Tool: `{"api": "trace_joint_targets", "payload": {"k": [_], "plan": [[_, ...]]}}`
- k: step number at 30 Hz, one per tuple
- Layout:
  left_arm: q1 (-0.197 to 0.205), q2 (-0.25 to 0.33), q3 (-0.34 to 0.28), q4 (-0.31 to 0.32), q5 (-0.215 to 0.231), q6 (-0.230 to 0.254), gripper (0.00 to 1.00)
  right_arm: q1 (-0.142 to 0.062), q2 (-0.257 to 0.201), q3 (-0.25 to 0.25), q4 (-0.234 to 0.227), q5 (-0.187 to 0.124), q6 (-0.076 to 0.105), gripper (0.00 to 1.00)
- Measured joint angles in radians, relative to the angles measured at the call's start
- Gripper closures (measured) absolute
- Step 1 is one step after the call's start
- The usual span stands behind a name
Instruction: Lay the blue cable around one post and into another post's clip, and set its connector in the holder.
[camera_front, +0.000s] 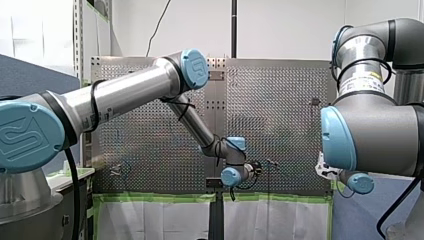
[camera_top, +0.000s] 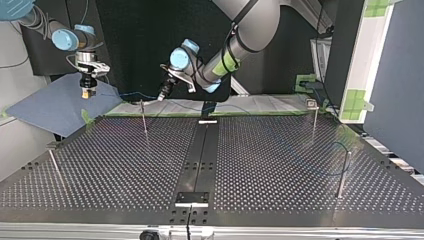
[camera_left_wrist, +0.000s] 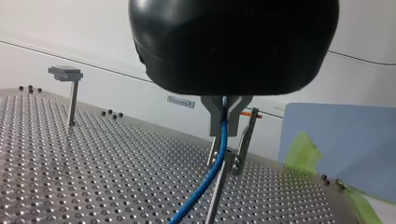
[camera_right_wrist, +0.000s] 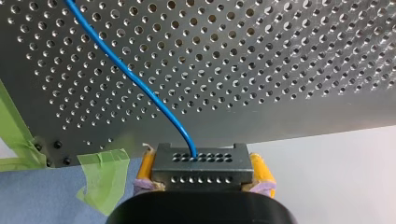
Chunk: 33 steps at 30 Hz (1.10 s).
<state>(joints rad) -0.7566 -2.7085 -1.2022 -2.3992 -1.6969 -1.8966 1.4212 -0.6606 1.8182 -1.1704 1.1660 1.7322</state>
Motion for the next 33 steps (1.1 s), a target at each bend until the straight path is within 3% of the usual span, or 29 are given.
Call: {"api": "trace_joint_targets", "payload": {"k": [12, 33], "plan": [[0.033, -0.002, 0.013, -0.018, 0.009, -0.031, 0.98, 0.0, 0.0, -0.014, 0.005, 0.006, 0.003, 1.0], [0.048, -0.004, 0.012, -0.025, 0.036, -0.011, 0.98, 0.002, 0.0, -0.021, 0.007, 0.006, 0.01, 1.0]]}}
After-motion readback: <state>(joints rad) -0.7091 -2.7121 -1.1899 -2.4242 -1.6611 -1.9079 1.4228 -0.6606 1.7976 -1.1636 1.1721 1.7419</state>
